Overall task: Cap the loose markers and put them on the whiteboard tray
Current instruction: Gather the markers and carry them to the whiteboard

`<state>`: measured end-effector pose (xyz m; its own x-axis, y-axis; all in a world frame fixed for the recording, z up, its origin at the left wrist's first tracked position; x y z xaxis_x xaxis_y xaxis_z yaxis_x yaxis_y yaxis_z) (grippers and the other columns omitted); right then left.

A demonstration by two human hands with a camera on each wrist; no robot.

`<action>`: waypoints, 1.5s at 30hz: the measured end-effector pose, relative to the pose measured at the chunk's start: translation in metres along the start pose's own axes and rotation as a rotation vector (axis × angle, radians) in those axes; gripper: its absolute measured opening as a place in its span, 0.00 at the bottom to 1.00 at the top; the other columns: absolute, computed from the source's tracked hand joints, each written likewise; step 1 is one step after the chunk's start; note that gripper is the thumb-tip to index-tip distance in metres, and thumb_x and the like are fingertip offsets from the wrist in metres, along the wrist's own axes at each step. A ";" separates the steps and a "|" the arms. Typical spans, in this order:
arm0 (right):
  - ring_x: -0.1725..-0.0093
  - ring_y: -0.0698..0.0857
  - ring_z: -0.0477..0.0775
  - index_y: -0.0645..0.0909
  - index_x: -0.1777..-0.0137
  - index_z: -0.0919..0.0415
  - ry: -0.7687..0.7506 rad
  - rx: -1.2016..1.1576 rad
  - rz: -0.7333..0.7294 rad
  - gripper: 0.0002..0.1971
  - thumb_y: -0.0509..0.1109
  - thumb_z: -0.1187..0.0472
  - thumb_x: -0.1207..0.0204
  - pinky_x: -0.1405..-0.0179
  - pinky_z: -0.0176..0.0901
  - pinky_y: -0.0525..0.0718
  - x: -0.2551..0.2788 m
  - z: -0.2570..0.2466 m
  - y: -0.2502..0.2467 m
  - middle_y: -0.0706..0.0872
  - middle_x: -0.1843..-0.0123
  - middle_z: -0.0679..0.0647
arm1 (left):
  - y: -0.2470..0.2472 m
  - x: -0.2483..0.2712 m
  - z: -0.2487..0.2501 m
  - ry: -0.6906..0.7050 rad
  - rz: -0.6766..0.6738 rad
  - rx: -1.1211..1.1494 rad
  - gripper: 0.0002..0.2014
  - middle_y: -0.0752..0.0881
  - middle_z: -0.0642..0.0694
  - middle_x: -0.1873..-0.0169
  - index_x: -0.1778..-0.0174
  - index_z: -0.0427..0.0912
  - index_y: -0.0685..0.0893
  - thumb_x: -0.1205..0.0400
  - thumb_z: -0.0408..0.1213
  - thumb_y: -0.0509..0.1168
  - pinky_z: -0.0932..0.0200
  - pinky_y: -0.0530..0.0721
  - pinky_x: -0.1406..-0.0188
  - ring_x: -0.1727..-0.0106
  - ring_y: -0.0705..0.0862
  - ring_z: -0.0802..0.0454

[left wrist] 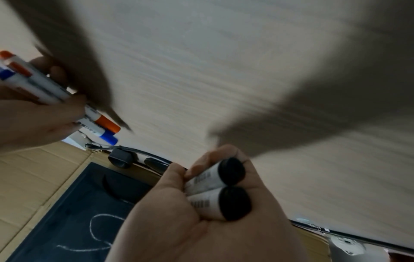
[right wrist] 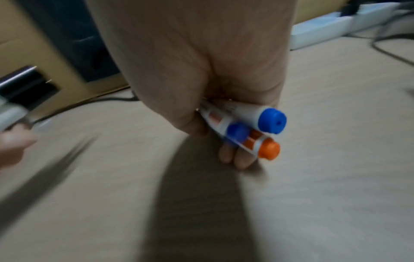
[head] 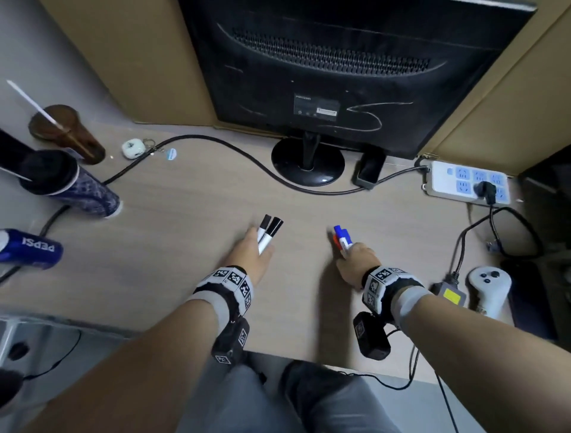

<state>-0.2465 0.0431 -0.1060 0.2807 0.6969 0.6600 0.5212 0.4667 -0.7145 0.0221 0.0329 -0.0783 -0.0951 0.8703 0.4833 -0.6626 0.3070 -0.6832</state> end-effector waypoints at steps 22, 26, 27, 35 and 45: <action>0.68 0.91 0.62 0.74 0.37 0.66 -0.619 -0.955 -0.175 0.09 0.59 0.60 0.07 0.64 0.55 0.94 0.053 -0.197 0.050 0.86 0.61 0.62 | -0.083 -0.021 -0.051 0.376 0.135 0.567 0.08 0.87 0.43 0.66 0.39 0.36 0.83 0.10 0.32 0.61 0.53 0.81 0.71 0.73 0.83 0.42; 0.64 0.95 0.63 0.74 0.38 0.68 -0.737 -0.935 -0.219 0.13 0.58 0.57 0.07 0.64 0.55 0.95 0.075 -0.200 0.071 0.92 0.61 0.66 | -0.096 0.002 -0.096 0.434 0.338 0.547 0.08 0.85 0.46 0.69 0.42 0.39 0.84 0.11 0.37 0.63 0.56 0.79 0.74 0.74 0.78 0.44; 0.64 0.94 0.64 0.75 0.39 0.68 -0.781 -0.911 -0.221 0.13 0.58 0.56 0.07 0.64 0.56 0.94 0.084 -0.201 0.076 0.92 0.60 0.66 | -0.099 0.011 -0.109 0.440 0.371 0.570 0.08 0.84 0.45 0.69 0.42 0.39 0.84 0.11 0.38 0.63 0.56 0.79 0.74 0.74 0.77 0.44; 0.77 0.80 0.54 0.85 0.42 0.71 -1.083 -0.613 -0.099 0.24 0.69 0.45 0.14 0.81 0.37 0.79 0.195 -0.218 0.139 0.84 0.66 0.58 | -0.131 0.131 -0.218 0.408 0.641 0.512 0.05 0.82 0.50 0.73 0.50 0.52 0.84 0.13 0.46 0.64 0.56 0.77 0.77 0.76 0.77 0.48; 0.76 0.77 0.49 0.81 0.49 0.64 -1.484 -0.394 -0.242 0.06 0.72 0.61 0.19 0.77 0.45 0.71 0.409 -0.312 0.236 0.82 0.70 0.54 | -0.229 0.355 -0.365 0.250 1.129 0.310 0.13 0.83 0.49 0.69 0.53 0.47 0.84 0.17 0.52 0.61 0.30 0.90 0.53 0.65 0.82 0.43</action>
<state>0.2432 0.2686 0.0681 -0.7357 0.6345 -0.2371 0.6725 0.6423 -0.3677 0.4109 0.4117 0.0499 -0.6141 0.6499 -0.4478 -0.4521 -0.7547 -0.4754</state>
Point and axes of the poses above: each hand's wrist, its own x-axis away from the middle knuckle, its own y-axis out of the palm, z = x × y, the point moved 8 cm from there along -x, towards the middle knuckle
